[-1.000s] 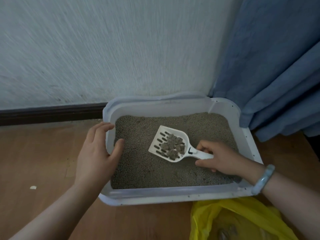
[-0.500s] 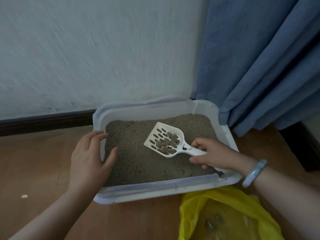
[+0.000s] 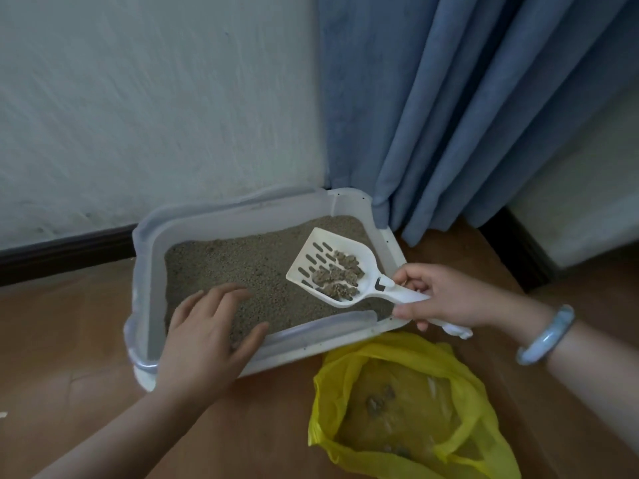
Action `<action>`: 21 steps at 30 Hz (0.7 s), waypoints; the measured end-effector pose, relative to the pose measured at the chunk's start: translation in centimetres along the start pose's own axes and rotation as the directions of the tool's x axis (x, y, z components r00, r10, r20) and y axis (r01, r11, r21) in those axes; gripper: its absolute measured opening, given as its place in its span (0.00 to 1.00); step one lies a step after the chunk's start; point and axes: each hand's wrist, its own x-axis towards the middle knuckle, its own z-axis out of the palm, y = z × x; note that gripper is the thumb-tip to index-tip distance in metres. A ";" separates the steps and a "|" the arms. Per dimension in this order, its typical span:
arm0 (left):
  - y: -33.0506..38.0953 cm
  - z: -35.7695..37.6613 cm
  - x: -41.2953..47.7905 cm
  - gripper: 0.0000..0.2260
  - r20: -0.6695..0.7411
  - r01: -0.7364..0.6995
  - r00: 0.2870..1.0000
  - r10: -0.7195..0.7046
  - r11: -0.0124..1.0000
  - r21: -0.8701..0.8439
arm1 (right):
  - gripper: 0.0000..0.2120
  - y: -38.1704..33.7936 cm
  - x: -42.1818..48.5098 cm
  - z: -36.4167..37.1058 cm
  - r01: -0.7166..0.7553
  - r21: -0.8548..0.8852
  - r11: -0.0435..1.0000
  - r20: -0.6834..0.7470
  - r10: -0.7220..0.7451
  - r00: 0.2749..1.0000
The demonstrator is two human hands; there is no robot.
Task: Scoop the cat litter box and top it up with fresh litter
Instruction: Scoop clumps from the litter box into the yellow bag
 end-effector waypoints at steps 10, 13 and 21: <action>3.9 2.1 1.4 0.25 0.094 -0.023 0.995 0.030 0.997 -0.078 | 0.13 4.2 -6.0 0.4 -0.023 0.101 0.995 0.008 0.023 1.000; 5.0 2.5 1.8 0.26 0.097 -0.038 0.994 0.049 0.993 -0.112 | 0.13 5.7 -8.0 0.6 -0.049 0.087 0.995 0.031 0.047 0.998; 5.6 3.4 2.1 0.24 0.121 -0.046 0.991 0.063 0.988 -0.145 | 0.13 9.6 -11.6 1.7 -0.183 0.004 0.983 0.077 0.182 0.980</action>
